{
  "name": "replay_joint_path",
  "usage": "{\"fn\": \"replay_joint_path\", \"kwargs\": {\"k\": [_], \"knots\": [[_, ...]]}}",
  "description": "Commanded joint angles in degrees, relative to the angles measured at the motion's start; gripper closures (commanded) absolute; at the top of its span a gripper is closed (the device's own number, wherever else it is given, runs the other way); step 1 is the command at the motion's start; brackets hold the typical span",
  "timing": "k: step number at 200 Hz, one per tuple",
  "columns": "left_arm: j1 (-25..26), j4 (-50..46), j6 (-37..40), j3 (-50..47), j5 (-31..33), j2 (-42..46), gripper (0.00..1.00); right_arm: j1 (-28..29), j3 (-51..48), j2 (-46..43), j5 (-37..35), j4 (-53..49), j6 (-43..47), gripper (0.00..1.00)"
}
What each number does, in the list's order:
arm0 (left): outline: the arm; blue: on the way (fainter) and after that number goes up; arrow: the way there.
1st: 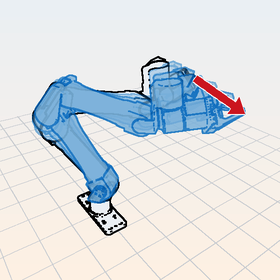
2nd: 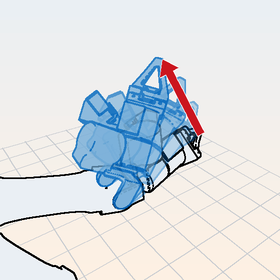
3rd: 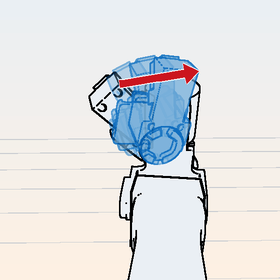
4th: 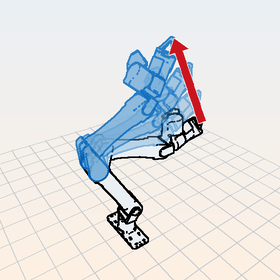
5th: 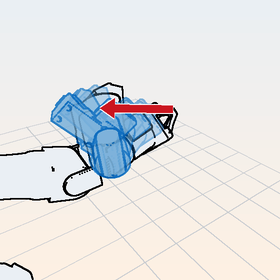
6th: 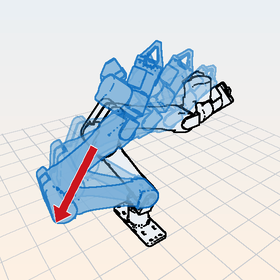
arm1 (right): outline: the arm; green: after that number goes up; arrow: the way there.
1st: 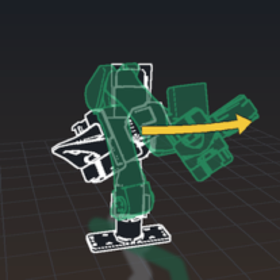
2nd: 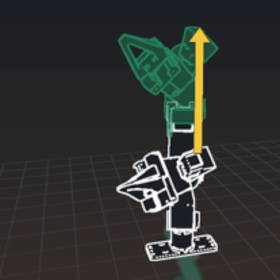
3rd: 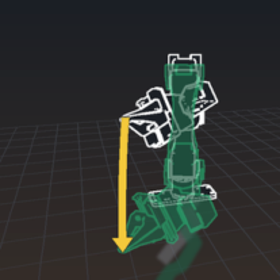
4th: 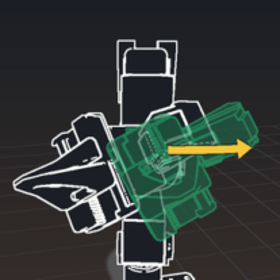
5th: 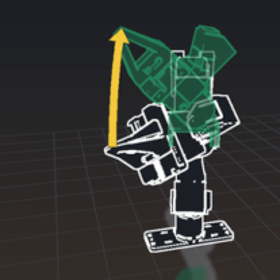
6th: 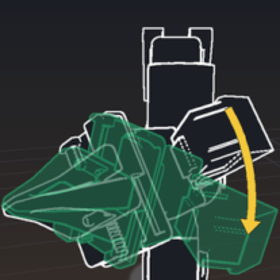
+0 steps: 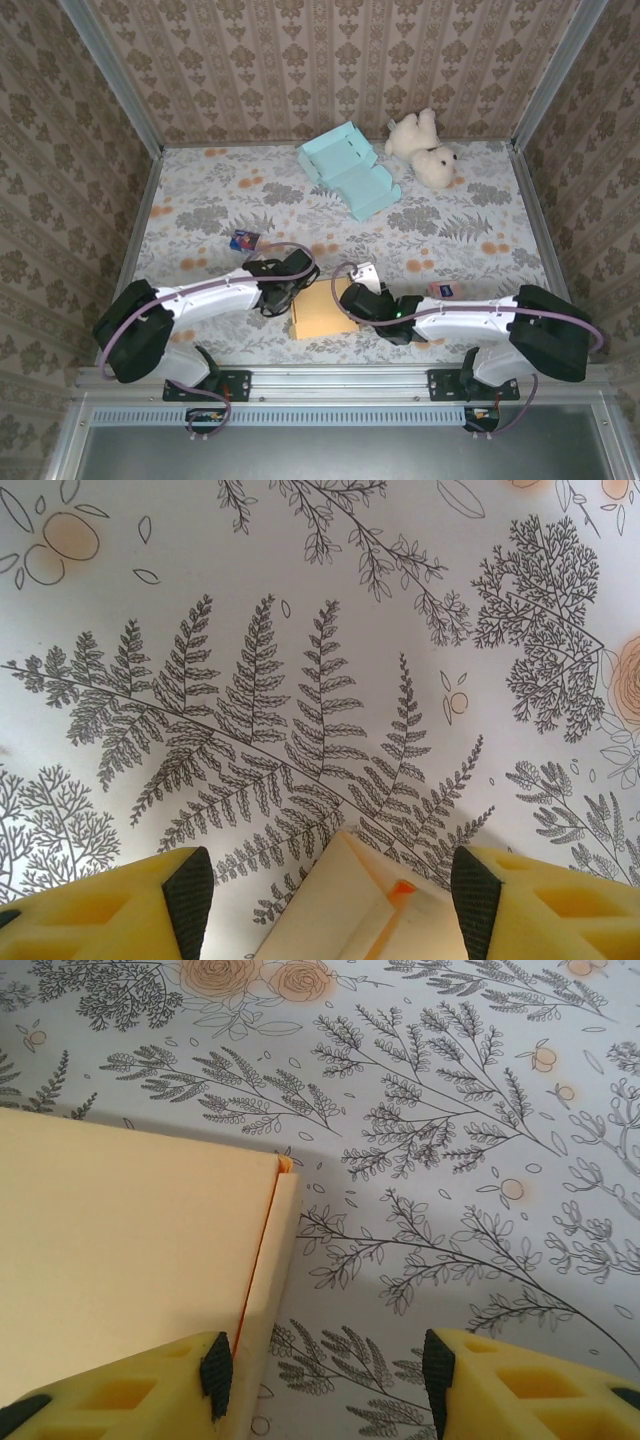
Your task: Fold the paper box
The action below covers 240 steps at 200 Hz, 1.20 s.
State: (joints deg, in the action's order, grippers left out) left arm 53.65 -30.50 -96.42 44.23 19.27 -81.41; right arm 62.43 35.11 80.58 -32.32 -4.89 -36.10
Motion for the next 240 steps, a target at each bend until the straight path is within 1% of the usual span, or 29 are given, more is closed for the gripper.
{"fn": "replay_joint_path", "kwargs": {"k": [1, 51, 77, 99, 139, 161, 197, 203, 217, 240], "knots": [[0.5, 0.1, -1.3, -0.6, 2.2, -1.3, 0.33, 0.3, -0.7, 2.7, -1.6, 3.6, -1.8, 0.44], [0.2, 3.5, -0.2, -0.5, 2.3, -5.2, 0.34, 0.3, -1.1, 5.6, -2.9, 7.4, -3.4, 0.44], [-1.2, 4.4, 1.4, 1.1, 2.1, -7.7, 0.35, -0.7, -1.7, 5.8, -2.9, 9.4, -3.5, 0.44], [-2.8, 6.0, 3.2, 2.9, 1.9, -9.9, 0.35, -2.7, -2.8, 5.5, -1.1, 12.0, -3.1, 0.44], [-6.2, 6.3, 8.5, 10.2, 2.5, -14.2, 0.35, -7.6, -4.5, 4.8, 4.2, 17.2, -2.2, 0.44], [-7.7, 7.0, 11.2, 14.1, 1.9, -17.7, 0.36, -10.1, -5.7, 3.1, 6.1, 19.8, -2.4, 0.44], [-9.0, 8.4, 15.2, 21.1, 1.6, -23.3, 0.36, -12.1, -6.6, -0.5, 6.0, 21.1, -1.8, 0.44], [-9.2, 8.4, 15.7, 22.0, 1.8, -24.1, 0.37, -12.5, -6.6, -2.9, 6.1, 20.9, -1.5, 0.44], [-9.7, 8.4, 16.6, 23.2, 2.5, -24.3, 0.37, -13.3, -6.1, -4.5, 6.7, 19.2, -0.5, 0.42], [-10.1, 8.5, 19.0, 22.5, 5.8, -21.8, 0.37, -14.5, -5.6, -7.4, 8.4, 16.2, 0.7, 0.4]]}}
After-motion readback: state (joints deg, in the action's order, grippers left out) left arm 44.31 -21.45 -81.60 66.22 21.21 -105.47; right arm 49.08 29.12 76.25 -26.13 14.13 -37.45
